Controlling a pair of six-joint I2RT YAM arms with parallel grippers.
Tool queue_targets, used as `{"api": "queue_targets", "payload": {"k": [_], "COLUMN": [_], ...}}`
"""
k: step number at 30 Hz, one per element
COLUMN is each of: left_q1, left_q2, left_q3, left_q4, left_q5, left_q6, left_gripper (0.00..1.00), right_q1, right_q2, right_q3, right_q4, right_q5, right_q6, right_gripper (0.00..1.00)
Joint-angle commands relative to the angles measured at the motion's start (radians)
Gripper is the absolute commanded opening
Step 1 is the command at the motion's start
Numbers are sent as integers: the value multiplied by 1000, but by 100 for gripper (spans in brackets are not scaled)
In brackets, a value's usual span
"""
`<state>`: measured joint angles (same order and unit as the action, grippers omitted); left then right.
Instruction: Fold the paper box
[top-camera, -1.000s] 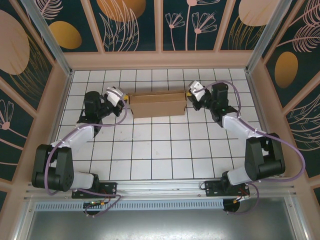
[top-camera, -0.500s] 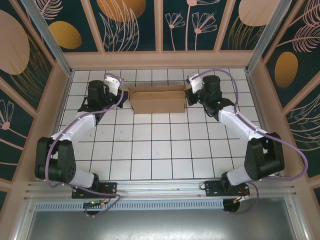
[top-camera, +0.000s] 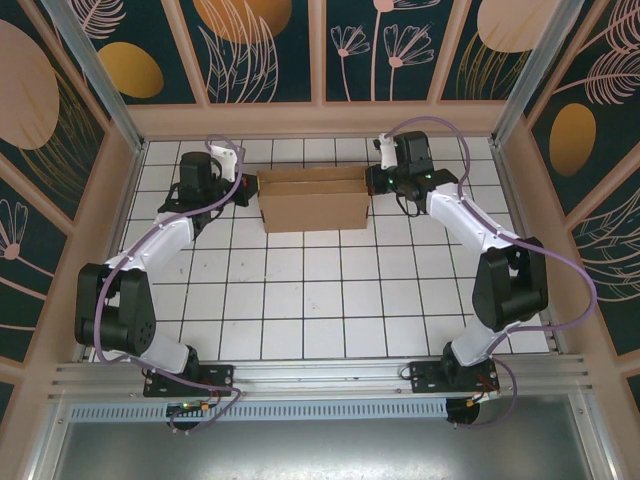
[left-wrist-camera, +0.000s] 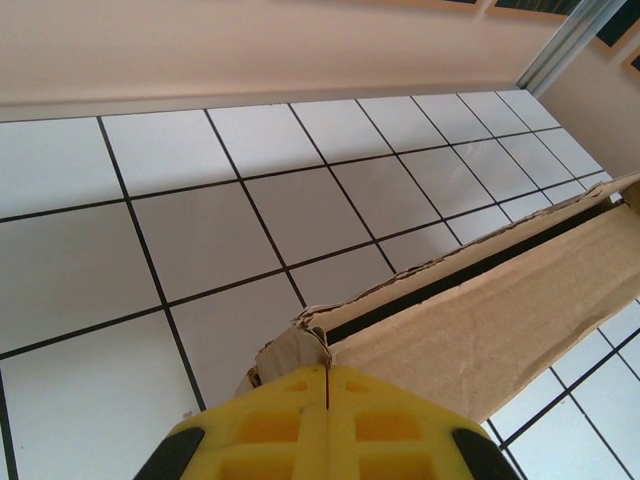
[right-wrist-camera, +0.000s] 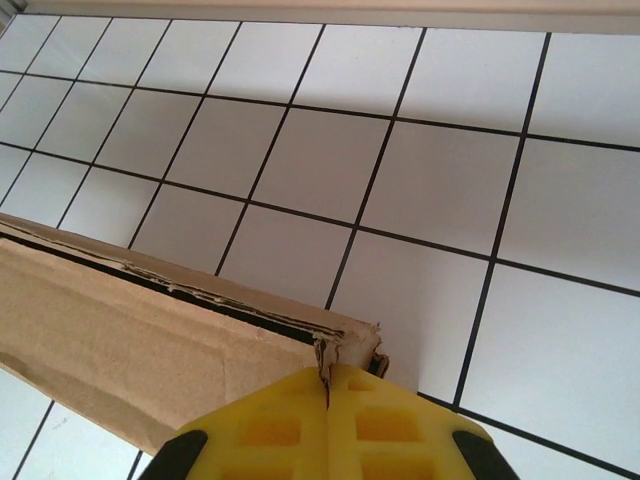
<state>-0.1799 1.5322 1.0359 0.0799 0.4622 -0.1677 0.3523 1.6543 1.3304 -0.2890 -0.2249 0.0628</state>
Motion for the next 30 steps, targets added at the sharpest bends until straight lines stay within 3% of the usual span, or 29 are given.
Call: {"api": "queue_targets", "payload": {"k": [1,23,30], "left_q1": [-18,-18,-18], "left_q2": [29,63,32], "left_q3": [24,55,-54], "left_q4": [-53,-86,-38], "left_q5": [14,5,-56], "left_q6": [-36,-114,-99], "left_gripper": [0,0,0], "right_q1": [-4,4,20], "right_q2": [10,7,-24], "right_q3": [12,-48,-110], "right_q4": [-49,-22,20], "right_q5": [-3,51,96], "right_q6": [31,26,27], "right_gripper": [0,0,0]}}
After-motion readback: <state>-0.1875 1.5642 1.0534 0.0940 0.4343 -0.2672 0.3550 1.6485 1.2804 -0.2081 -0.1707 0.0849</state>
